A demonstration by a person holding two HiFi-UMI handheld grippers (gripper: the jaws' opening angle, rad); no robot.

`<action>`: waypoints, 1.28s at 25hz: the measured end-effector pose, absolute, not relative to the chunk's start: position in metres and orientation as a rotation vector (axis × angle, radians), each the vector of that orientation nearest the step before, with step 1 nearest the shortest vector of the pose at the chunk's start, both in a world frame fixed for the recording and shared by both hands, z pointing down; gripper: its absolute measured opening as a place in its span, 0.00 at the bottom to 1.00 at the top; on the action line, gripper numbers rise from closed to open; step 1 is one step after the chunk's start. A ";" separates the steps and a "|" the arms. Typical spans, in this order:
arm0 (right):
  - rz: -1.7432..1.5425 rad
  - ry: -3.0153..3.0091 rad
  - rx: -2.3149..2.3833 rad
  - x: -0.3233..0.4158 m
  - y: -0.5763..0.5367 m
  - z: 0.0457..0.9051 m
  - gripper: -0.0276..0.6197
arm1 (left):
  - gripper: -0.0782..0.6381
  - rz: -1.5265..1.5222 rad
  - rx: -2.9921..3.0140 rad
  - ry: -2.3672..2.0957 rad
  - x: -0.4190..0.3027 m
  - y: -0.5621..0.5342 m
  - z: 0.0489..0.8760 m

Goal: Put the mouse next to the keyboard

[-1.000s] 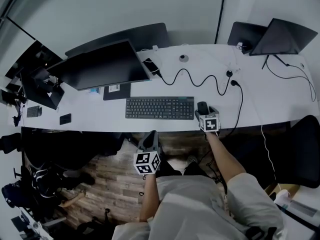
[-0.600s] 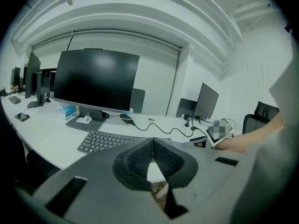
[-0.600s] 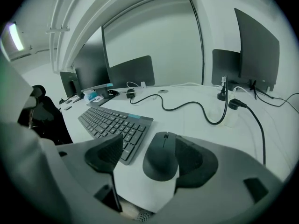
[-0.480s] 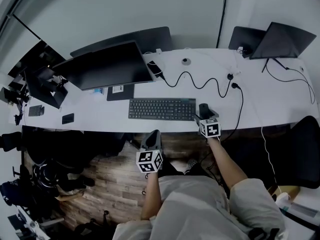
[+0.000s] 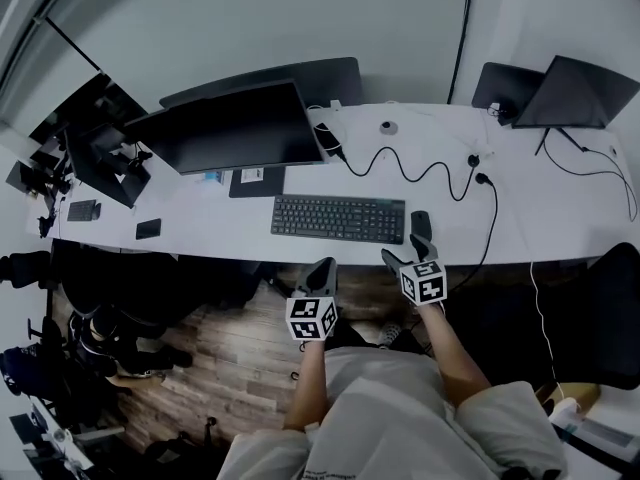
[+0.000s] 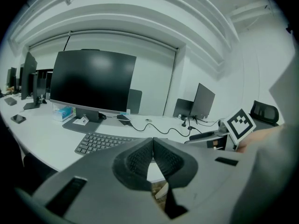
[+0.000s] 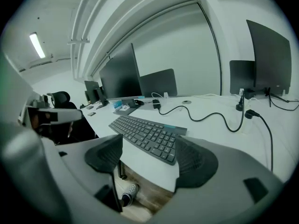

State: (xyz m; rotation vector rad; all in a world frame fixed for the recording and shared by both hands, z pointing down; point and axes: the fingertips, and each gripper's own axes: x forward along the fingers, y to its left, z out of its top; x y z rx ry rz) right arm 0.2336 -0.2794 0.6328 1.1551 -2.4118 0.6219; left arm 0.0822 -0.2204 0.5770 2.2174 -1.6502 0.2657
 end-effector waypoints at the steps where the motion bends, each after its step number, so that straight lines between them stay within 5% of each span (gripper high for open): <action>1: 0.624 -2.434 1.142 0.229 -0.274 0.627 0.59 | 0.14 0.271 2.230 -1.641 0.084 -0.219 0.577; 20: 0.474 -2.527 1.047 0.212 -0.225 0.594 0.56 | 0.14 0.264 2.266 -1.617 0.104 -0.211 0.580; 32: 0.499 -2.537 1.074 0.228 -0.219 0.596 0.43 | 0.14 0.323 2.270 -1.623 0.112 -0.206 0.581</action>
